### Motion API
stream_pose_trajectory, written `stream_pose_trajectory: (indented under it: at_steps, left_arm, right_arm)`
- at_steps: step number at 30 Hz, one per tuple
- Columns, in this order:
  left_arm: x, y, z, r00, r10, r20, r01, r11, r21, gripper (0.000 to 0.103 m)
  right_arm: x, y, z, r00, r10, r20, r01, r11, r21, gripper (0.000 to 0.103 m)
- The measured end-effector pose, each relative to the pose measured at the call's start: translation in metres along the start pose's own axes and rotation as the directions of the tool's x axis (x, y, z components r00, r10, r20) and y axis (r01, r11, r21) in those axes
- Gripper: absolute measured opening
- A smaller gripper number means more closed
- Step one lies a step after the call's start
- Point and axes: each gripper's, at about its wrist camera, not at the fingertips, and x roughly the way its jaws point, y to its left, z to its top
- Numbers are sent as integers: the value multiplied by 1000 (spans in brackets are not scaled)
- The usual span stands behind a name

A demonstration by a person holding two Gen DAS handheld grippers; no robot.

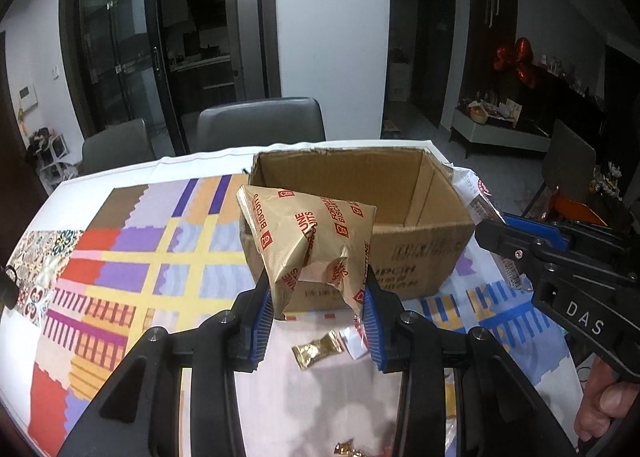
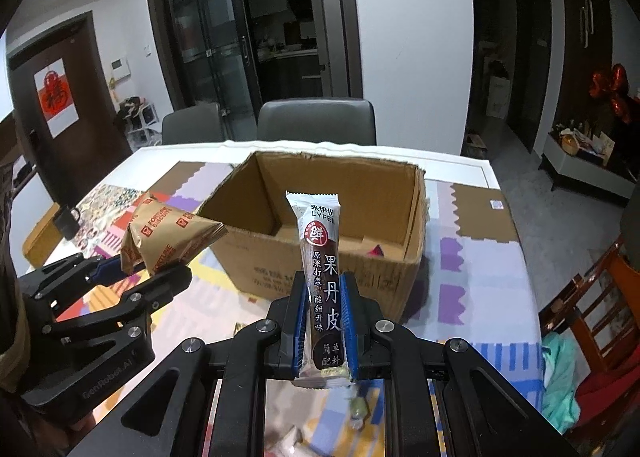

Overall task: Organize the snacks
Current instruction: 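Carry the pastry bag and white-and-black bar with both tools over the box, then open both tools to drop the pastry bag and bar into the box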

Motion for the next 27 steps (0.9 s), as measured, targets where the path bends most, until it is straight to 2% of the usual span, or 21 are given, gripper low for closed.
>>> stream_pose_trajectory:
  at_steps: [16, 27]
  left_arm:
    - [19, -4, 44, 999, -4, 43, 2, 999, 52, 39]
    - [43, 2, 72, 999, -22, 38, 21, 999, 44, 39]
  right_arm:
    - [14, -10, 41, 999, -16, 43, 15, 1000, 23, 17]
    - [33, -17, 69, 998, -42, 49, 40, 998, 38, 17]
